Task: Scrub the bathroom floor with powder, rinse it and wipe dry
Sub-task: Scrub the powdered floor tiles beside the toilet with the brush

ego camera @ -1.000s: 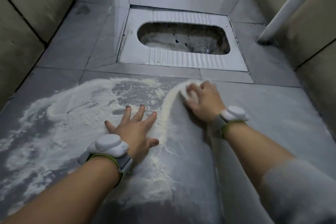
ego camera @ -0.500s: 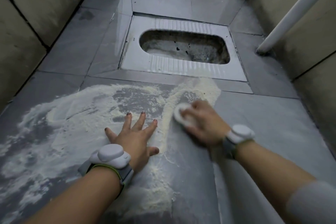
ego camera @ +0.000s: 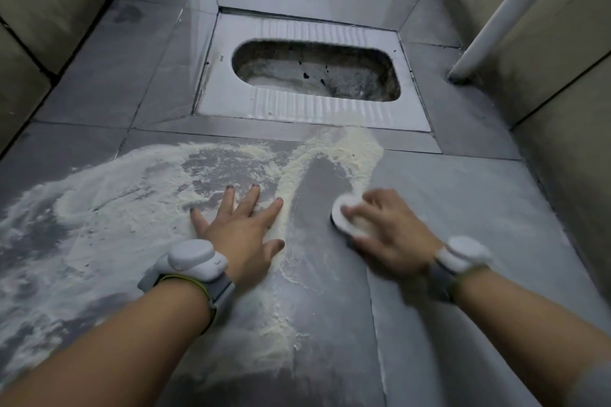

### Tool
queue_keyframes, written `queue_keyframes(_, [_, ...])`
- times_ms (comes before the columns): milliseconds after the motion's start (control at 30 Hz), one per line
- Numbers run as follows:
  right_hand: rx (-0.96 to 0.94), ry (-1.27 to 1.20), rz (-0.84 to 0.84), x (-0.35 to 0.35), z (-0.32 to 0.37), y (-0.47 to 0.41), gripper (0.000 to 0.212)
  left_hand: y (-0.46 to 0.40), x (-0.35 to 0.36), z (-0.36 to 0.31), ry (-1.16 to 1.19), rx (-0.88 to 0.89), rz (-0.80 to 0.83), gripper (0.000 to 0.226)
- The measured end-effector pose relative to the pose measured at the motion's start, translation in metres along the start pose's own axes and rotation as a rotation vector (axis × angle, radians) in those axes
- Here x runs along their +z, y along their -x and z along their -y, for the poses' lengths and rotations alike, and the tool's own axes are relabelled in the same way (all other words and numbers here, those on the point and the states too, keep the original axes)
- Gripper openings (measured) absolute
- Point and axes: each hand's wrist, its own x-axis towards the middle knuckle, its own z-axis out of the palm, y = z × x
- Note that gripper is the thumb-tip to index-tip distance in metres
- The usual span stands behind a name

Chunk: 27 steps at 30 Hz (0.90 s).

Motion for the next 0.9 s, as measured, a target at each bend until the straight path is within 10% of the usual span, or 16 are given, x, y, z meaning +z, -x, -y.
queue_keyframes(200, [0.498, 0.039, -0.121, -0.007, -0.014, -0.095, 0.04, -0.007, -0.007, 0.005, -0.035, -0.002, 0.042, 0.072])
queue_keyframes(500, [-0.028, -0.099, 0.047, 0.002, 0.011, 0.007, 0.046, -0.013, -0.005, 0.006, -0.03, -0.006, 0.047, 0.074])
queue_keyframes(700, [0.709, -0.026, -0.107, 0.0, 0.014, -0.091, 0.04, -0.014, -0.013, 0.009, 0.019, 0.027, 0.09, 0.076])
queue_keyframes(900, [0.159, -0.212, 0.017, 0.01, 0.104, -0.001, 0.052, 0.032, -0.021, 0.032, 0.121, 0.074, -0.012, 0.058])
